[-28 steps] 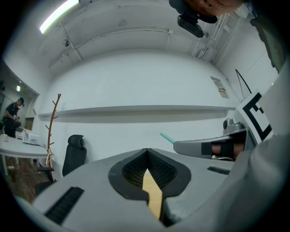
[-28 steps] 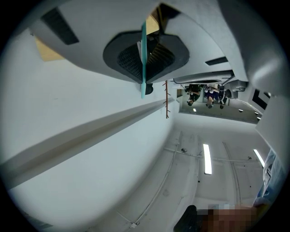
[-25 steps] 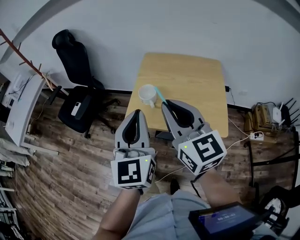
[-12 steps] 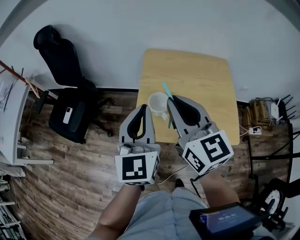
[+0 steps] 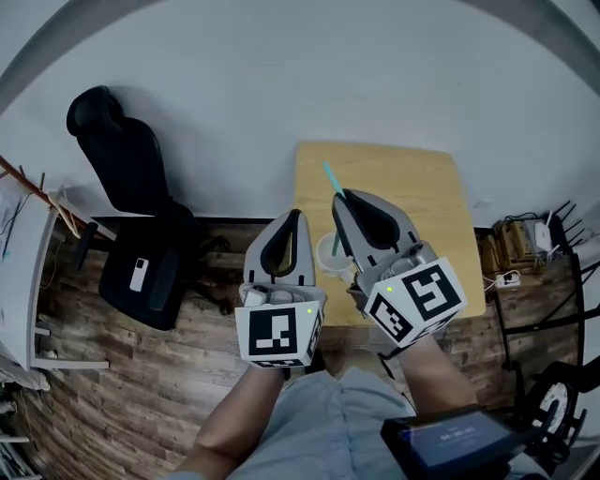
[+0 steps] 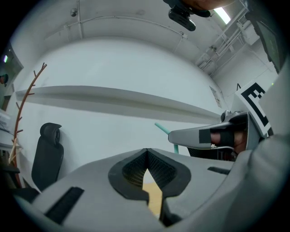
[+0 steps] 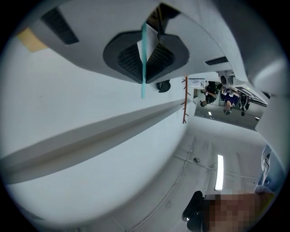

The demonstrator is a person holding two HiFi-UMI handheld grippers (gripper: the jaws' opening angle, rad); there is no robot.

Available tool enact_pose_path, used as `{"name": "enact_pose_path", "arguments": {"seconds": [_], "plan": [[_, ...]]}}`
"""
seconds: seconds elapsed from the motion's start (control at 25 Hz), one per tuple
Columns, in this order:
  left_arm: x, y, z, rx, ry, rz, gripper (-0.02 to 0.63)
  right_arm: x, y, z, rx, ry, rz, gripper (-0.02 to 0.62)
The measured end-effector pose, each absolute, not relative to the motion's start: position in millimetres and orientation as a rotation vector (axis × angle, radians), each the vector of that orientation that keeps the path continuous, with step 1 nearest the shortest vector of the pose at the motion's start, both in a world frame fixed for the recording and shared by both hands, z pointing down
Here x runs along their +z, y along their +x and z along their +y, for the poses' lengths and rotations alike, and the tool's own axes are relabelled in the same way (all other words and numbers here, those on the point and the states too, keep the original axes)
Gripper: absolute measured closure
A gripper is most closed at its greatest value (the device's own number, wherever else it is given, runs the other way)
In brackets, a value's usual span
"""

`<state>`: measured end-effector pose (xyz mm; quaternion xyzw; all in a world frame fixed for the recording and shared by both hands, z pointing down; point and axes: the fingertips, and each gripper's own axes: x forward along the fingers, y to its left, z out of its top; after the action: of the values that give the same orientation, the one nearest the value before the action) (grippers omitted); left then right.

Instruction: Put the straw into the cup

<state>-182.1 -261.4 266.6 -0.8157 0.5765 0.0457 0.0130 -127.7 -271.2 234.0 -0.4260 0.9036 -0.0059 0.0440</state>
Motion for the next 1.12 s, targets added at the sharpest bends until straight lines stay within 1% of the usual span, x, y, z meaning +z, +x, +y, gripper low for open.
{"name": "enact_pose_path", "arguments": {"seconds": [0.24, 0.52, 0.92, 1.12], "plan": [[268, -192, -281, 0.149, -2.558, 1.786, 0.607, 242, -132, -291, -0.034, -1.348, 2.753, 0.577], [298, -187, -306, 0.105, -2.621, 1.777, 0.607, 288, -128, -318, -0.155, -1.391, 2.788, 0.577], [370, -171, -334, -0.022, -2.728, 1.831, 0.607, 372, -115, -342, -0.401, -1.417, 2.800, 0.577], [403, -164, -340, -0.101, -2.770, 1.839, 0.607, 404, -113, -350, -0.474, -1.415, 2.815, 0.577]]}}
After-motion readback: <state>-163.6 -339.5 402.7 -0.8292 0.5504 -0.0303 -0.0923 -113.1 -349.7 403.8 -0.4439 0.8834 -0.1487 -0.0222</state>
